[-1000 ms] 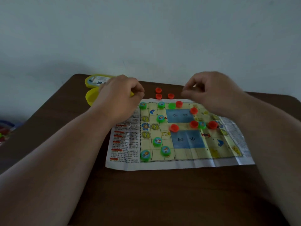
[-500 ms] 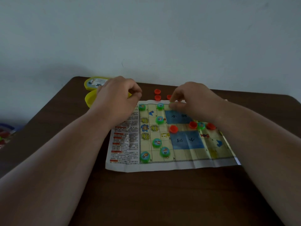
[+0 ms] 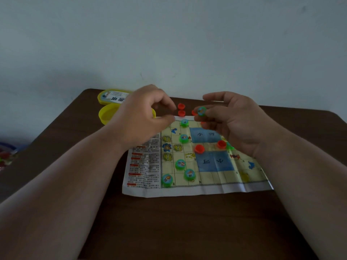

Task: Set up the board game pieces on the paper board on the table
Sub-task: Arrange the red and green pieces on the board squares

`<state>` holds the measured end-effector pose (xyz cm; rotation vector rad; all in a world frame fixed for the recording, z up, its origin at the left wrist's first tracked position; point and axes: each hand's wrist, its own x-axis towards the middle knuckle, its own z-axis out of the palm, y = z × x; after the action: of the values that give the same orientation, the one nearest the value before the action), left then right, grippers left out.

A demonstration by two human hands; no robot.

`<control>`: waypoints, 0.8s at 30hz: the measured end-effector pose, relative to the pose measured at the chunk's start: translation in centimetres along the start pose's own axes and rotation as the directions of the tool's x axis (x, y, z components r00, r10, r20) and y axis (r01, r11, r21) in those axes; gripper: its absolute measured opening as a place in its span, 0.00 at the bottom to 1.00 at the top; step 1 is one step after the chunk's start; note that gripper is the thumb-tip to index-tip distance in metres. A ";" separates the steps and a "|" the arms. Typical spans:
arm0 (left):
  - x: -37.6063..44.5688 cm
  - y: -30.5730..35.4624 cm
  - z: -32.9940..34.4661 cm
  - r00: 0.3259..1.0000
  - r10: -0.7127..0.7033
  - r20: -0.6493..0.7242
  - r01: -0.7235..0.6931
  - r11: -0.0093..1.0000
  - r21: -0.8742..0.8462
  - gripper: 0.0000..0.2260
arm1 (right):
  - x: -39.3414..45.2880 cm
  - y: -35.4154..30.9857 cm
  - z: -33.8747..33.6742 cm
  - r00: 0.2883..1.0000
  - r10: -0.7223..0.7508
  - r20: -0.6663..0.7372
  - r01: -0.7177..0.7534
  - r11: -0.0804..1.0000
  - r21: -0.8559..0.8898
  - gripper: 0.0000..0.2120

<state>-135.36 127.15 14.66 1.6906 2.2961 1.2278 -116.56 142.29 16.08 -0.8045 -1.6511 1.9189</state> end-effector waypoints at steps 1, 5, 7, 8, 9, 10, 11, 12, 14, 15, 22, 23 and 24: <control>-0.2 0.4 0.1 0.999 0.041 0.027 -0.040 0.998 -0.054 0.09 | -0.3 0.0 0.1 1.000 0.017 0.020 -0.018 0.999 0.035 0.15; -0.4 1.2 0.7 0.991 0.126 0.048 -0.116 0.977 -0.179 0.15 | -1.1 0.3 0.7 0.994 0.053 0.096 -0.063 0.992 0.112 0.15; -0.4 1.3 0.7 0.987 0.159 0.019 -0.153 0.972 -0.181 0.16 | -1.1 0.4 0.7 0.993 0.059 0.106 -0.070 0.992 0.104 0.14; -0.4 1.3 0.7 0.986 0.168 0.009 -0.164 0.971 -0.175 0.17 | -1.2 0.5 0.8 0.992 0.060 0.110 -0.071 0.993 0.095 0.15; -0.5 1.4 0.6 0.985 0.173 0.005 -0.169 0.970 -0.174 0.17 | -1.2 0.5 0.8 0.991 0.063 0.116 -0.073 0.993 0.088 0.16; -0.5 1.5 0.7 0.985 0.174 0.005 -0.171 0.970 -0.175 0.17 | -1.2 0.6 0.8 0.990 0.066 0.126 -0.077 0.993 0.084 0.17; -0.6 1.5 0.7 0.985 0.172 0.008 -0.168 0.971 -0.170 0.18 | -1.2 0.7 0.9 0.988 0.069 0.140 -0.080 0.994 0.080 0.19; -0.6 1.6 0.7 0.986 0.168 0.014 -0.163 0.973 -0.161 0.18 | -1.3 0.7 1.0 0.986 0.070 0.153 -0.082 0.994 0.077 0.20; -0.6 1.6 0.8 0.986 0.165 0.033 -0.159 0.976 -0.148 0.18 | -1.3 0.8 1.2 0.983 0.070 0.171 -0.084 0.994 0.072 0.20; -0.6 1.7 0.8 0.985 0.169 0.042 -0.161 0.976 -0.143 0.18 | -1.4 0.7 1.3 0.982 0.070 0.176 -0.083 0.994 0.068 0.18; -0.5 1.4 0.9 0.982 0.185 0.034 -0.181 0.979 -0.097 0.14 | -1.3 0.8 1.4 0.981 0.064 0.182 -0.080 0.994 0.078 0.13; -0.5 1.4 1.0 0.981 0.191 0.032 -0.188 0.978 -0.087 0.13 | -1.3 0.8 1.4 0.981 0.067 0.183 -0.083 0.993 0.079 0.13; -0.5 1.4 1.0 0.980 0.195 0.032 -0.192 0.978 -0.081 0.12 | -1.3 0.9 1.4 0.981 0.069 0.183 -0.085 0.993 0.079 0.13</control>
<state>-133.61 127.48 14.59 1.9300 2.0738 1.2843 -116.62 140.30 15.53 -0.6875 -1.6475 2.1572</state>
